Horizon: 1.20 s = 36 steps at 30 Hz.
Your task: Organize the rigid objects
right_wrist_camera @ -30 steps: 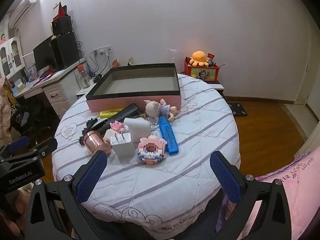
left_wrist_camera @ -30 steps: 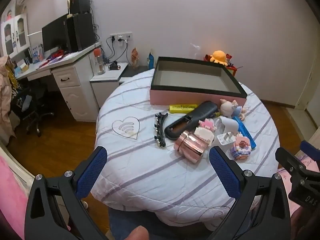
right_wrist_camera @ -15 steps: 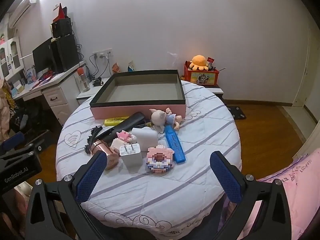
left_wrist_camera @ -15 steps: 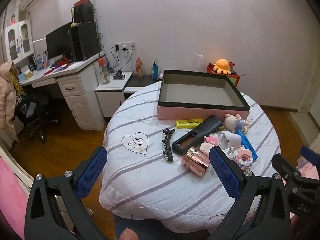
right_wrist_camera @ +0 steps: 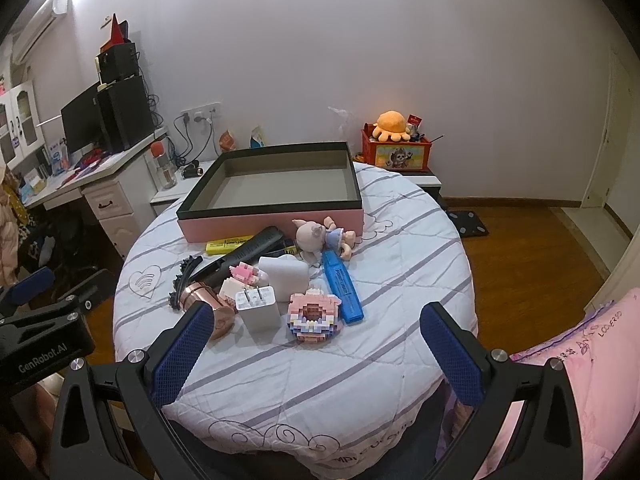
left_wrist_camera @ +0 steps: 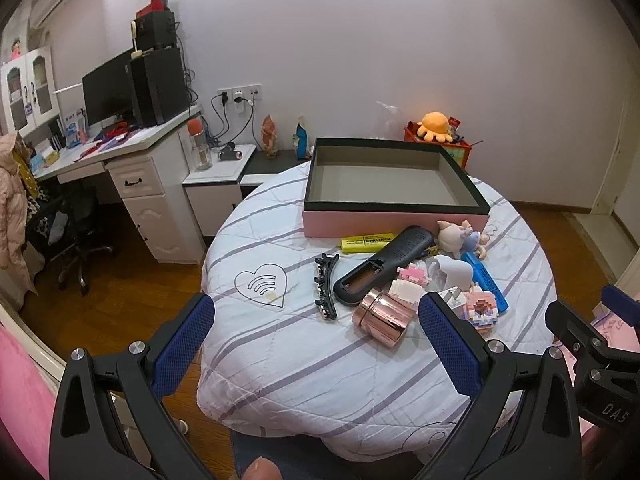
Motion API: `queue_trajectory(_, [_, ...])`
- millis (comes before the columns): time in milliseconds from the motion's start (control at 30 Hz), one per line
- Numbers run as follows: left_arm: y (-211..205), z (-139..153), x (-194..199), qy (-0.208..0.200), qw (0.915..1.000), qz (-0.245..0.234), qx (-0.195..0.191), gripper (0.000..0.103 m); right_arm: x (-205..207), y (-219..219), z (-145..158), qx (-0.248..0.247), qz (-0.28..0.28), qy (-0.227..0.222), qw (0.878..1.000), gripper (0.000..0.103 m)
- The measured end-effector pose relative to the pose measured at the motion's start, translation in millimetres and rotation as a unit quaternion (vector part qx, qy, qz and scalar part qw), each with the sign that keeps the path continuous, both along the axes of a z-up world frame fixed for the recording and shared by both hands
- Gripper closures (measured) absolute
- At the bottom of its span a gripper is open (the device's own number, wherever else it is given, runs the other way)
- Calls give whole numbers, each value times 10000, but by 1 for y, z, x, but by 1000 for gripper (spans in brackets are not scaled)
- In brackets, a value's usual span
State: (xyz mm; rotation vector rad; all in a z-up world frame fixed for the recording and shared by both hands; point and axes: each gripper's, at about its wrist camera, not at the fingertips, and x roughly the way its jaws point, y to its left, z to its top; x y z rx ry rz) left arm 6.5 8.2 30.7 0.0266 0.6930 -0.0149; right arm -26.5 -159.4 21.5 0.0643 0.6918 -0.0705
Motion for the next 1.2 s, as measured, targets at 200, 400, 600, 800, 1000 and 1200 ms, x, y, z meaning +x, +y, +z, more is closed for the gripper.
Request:
queue_trajectory(200, [-1,0,-1,27,10000,-17,-17,0,0,0,-2,1,11,14,10000,0])
queue_trajectory(400, [-1,1,-1,38,10000,-22,-20,0,-1,2,-2,6,44,22,10000,0])
queue_trajectory(600, [-3,1,0,47,10000,-21,-22,0,-1,4,-2,8,59,24,10000,0])
queue_trajectory(800, [-2,1,0,46,10000,-15,-20,0,-1,5,-2,-4,76,21,10000,0])
queue_trajectory(1000, [-4,1,0,60,10000,-15,-43,0,-2,4,-1,1,75,25,10000,0])
queue_trajectory(1200, [-4,1,-1,54,10000,-22,-43,0,-1,4,-1,-3,70,23,10000,0])
